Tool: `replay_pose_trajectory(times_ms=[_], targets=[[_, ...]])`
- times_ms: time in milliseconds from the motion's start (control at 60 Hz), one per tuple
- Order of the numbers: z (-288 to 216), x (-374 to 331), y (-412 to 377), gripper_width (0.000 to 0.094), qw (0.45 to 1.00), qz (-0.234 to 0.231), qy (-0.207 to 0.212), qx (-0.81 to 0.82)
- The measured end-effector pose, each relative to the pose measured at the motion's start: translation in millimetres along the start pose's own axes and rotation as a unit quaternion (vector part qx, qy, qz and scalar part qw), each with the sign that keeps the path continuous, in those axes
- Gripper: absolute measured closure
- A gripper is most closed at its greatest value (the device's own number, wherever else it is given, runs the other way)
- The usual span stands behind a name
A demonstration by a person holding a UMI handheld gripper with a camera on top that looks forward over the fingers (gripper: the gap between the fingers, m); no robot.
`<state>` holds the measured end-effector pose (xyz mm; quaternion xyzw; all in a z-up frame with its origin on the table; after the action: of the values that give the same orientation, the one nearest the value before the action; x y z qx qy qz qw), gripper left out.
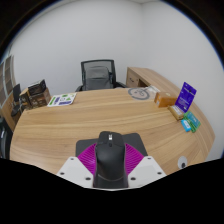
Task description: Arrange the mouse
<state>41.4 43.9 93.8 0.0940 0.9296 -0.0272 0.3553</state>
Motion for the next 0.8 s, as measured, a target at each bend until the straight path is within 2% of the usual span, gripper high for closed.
replay_pose_trajectory(times_ms=[267, 483, 517, 683, 717, 750, 767, 800], targets=[[53, 47, 17, 0.0600, 0.998, -0.001, -0.050, 0.025], [78, 61, 21, 0.0562, 0.997, 0.008, -0.071, 0.039], [76, 61, 20, 0.0547, 0.997, 0.006, -0.064, 0.042], [78, 61, 20, 0.0410, 0.997, 0.003, -0.068, 0.048], [77, 60, 21, 0.0308, 0.997, 0.005, -0.066, 0.045], [76, 58, 22, 0.0096, 0.997, 0.005, -0.066, 0.043], [76, 58, 22, 0.0062, 0.997, 0.005, -0.065, 0.043], [75, 56, 21, 0.0111, 0.997, 0.003, -0.065, 0.043]])
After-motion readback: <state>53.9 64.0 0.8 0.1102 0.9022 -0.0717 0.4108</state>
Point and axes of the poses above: the point between the fingertips, and its own axes, seen from behind it with the camera up: y to the right, z down, x forward, the way the camera looks, the point moved 1 cm from there along -x, backward, against the way the camera looks, and after that the axes turned 1 degree about x, right-handed, at the moved point
